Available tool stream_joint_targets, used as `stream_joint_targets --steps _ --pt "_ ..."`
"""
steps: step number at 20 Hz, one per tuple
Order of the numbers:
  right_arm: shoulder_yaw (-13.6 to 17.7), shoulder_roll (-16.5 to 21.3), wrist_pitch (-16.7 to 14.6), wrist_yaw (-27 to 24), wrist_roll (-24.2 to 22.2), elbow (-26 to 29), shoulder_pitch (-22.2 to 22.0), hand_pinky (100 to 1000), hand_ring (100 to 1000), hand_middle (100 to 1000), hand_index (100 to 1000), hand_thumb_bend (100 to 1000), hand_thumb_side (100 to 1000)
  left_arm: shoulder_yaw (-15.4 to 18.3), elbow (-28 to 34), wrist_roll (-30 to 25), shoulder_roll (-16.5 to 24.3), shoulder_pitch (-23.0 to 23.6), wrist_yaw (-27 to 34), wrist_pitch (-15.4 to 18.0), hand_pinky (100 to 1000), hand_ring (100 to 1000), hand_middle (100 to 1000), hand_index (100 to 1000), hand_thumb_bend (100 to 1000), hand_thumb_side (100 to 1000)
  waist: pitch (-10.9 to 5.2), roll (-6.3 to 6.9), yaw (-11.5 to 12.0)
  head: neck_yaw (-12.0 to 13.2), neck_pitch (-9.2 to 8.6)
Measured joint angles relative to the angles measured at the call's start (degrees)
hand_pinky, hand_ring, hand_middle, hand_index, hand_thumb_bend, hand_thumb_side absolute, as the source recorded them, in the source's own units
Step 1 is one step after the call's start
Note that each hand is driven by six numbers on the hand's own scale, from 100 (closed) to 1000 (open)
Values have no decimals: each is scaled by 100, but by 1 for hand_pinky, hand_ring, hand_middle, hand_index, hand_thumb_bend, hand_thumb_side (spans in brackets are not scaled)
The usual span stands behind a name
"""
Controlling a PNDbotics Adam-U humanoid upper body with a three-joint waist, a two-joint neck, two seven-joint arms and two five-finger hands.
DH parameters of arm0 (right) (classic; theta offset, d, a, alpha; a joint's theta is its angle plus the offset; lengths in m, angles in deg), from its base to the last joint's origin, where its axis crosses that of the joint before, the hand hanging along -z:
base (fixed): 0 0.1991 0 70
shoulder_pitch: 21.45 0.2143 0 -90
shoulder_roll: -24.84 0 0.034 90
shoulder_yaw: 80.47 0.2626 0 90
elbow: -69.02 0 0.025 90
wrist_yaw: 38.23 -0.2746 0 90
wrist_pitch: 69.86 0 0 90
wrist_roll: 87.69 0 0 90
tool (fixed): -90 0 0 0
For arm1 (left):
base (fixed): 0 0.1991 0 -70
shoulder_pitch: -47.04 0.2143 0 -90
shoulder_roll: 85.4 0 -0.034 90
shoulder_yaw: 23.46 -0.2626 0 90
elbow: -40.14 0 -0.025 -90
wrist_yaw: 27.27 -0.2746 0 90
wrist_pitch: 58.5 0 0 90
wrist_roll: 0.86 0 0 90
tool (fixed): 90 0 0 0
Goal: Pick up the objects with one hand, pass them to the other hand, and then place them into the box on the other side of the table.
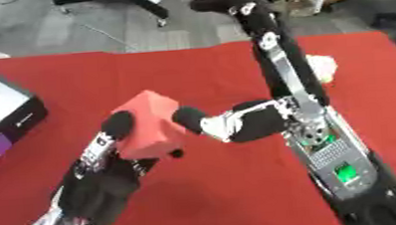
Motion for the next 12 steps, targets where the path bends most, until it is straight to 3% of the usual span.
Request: stream_joint_targets --steps 3,6,10,12 --pt "86 0 17 46 104 33 -116 972 811 865 998 472 407 435 0 430 448 207 -417 -131 961 628 516 359 100 527 -7 67 -11 564 -163" --pt "154 -2 19 103 161 33 -260 977 805 859 997 445 409 985 -1 1087 1025 423 -1001 -625 931 633 524 343 100 461 -29 113 -31 1067 -310" --pt "226 -49 21 196 211 11 -451 984 802 855 997 425 419 1675 0 2140 1729 600 -1588 -1745 898 634 532 341 100 399 -66 126 -77 1394 -457" --pt "233 -51 16 240 219 -8 -516 985 801 855 998 411 426 1954 0 2021 2031 606 -1699 -1871 873 632 532 343 127 349 -77 131 -98 1447 -502"
